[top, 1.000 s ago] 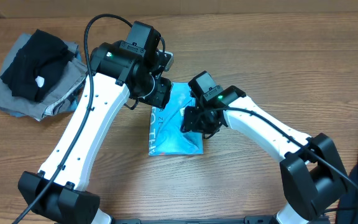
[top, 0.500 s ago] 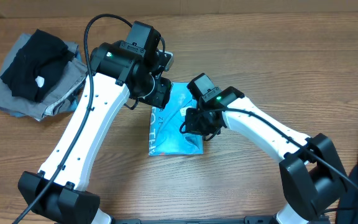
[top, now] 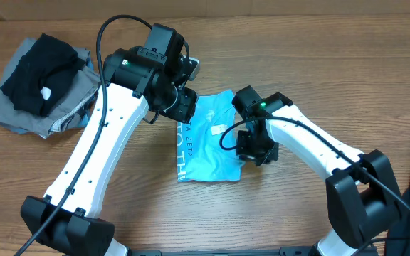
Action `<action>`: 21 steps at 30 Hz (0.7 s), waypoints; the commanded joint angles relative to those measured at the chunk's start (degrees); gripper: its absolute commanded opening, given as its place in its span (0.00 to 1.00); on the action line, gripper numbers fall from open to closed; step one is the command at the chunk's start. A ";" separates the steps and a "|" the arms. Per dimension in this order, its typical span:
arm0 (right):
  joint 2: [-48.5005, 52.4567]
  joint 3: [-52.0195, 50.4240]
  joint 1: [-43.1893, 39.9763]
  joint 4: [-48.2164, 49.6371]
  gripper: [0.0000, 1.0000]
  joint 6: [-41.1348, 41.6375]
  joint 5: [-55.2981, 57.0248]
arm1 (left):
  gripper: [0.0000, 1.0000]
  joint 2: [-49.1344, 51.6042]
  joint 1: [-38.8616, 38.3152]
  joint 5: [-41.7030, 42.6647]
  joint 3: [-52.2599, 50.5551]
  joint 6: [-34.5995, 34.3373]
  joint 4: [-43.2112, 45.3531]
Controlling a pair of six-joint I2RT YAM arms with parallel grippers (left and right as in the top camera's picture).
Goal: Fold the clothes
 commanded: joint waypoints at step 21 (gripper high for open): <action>4.68 0.24 -1.99 32.63 0.27 -10.95 -21.81 | 0.62 -1.46 -0.04 -0.44 0.90 1.14 0.44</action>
